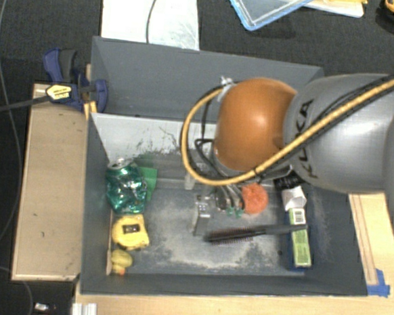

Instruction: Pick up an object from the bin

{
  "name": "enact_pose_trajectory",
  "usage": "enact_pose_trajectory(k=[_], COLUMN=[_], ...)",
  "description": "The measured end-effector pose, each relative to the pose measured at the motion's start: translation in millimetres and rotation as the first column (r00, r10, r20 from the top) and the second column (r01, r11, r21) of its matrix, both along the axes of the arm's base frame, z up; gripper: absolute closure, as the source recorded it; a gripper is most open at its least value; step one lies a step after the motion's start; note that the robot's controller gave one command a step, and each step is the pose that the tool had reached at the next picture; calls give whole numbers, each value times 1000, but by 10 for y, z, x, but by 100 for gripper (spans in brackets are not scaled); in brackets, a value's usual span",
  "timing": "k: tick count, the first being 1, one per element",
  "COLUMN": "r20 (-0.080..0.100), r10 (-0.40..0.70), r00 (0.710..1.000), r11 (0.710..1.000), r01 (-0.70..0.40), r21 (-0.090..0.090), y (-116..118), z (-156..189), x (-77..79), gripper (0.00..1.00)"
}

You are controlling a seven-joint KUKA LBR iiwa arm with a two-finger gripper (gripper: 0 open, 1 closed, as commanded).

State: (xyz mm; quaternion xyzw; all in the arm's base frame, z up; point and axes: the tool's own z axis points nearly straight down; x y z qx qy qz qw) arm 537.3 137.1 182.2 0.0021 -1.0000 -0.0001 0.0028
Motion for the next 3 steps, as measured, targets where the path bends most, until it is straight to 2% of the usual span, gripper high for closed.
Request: enact_pose_trajectory(k=[1,2,3], r20=[8,9,13], r10=[-5,-44,118], r00=[1000,999,993], r11=[1000,999,993], r01=[4,44,-118], r21=[1,2,1], y=[-10,-581,-839], z=[45,-308,-462], x=[18,170,275], gripper=[0,0,0])
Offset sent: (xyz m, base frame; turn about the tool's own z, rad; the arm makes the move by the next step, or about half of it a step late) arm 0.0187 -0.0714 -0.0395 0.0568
